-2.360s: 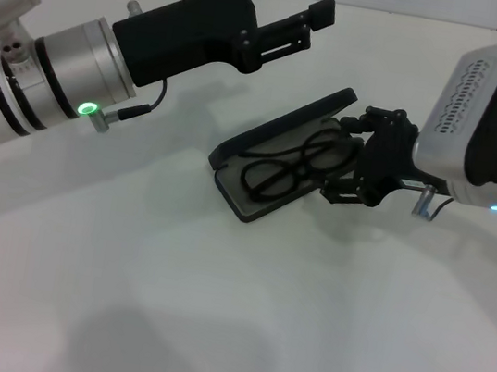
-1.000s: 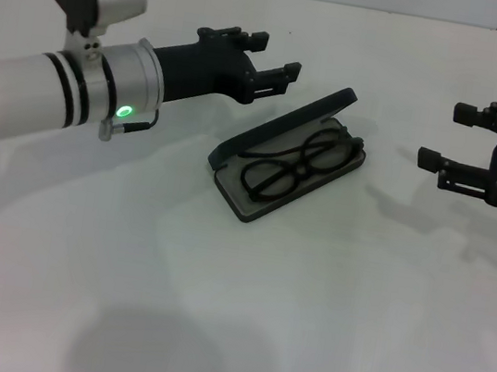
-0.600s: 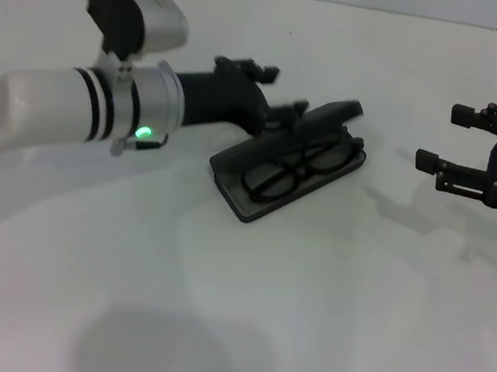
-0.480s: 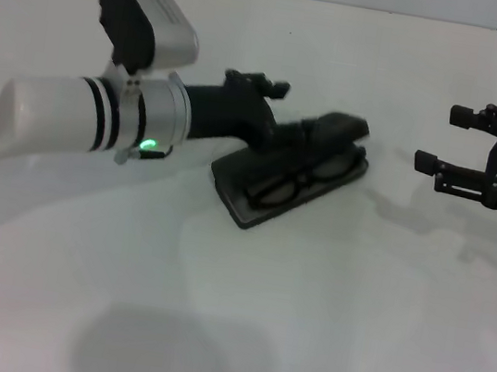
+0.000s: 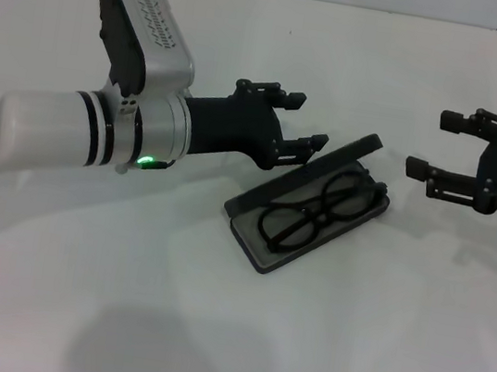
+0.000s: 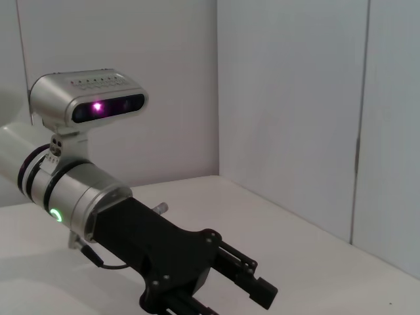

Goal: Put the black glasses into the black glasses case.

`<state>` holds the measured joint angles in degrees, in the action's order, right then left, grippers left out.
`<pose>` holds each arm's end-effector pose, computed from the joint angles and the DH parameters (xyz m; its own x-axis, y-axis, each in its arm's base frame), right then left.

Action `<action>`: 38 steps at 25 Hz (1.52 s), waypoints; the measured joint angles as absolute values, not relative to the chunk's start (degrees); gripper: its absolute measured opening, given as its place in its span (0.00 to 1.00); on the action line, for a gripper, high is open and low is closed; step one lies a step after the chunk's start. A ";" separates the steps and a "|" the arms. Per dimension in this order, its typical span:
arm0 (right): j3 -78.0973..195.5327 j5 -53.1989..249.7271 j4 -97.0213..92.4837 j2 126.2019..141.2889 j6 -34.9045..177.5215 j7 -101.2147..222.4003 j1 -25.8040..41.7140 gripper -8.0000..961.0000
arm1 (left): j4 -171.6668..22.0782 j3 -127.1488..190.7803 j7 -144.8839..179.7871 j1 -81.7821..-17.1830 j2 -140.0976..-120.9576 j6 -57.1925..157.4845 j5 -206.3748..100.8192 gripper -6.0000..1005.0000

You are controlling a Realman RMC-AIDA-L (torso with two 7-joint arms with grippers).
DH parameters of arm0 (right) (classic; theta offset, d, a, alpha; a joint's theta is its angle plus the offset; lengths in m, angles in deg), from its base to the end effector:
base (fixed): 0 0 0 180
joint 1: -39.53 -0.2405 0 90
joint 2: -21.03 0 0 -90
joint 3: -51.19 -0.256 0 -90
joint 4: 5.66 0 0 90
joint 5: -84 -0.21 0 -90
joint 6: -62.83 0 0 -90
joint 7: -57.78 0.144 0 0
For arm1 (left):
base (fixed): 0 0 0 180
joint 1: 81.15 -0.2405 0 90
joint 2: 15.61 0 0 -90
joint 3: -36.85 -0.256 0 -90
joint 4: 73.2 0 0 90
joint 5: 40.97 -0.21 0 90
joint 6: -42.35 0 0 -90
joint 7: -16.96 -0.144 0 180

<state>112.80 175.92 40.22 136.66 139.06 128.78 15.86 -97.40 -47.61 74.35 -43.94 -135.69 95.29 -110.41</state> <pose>0.2508 0.3478 0.0177 0.8700 -0.0874 -0.4852 -0.2992 -0.8759 -0.3786 -0.2133 0.3730 -0.0946 0.8937 0.1311 0.4290 0.3103 -0.8714 -0.3800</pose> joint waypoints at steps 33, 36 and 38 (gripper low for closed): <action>112.29 175.12 40.47 136.44 145.69 127.02 13.57 0.83 | -99.65 -42.97 64.07 -51.86 -131.68 129.45 -103.07 0.66; 112.56 174.88 38.91 136.66 150.98 122.89 12.28 0.83 | -99.13 -42.32 63.24 -53.73 -129.78 135.14 -102.93 0.66; 112.55 174.55 37.25 136.73 154.29 120.11 11.44 0.83 | -99.09 -41.46 63.12 -55.07 -129.04 136.73 -103.03 0.66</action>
<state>112.55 174.55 37.25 136.73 154.29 120.11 11.44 -99.09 -41.46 63.12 -55.07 -129.04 136.73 -103.03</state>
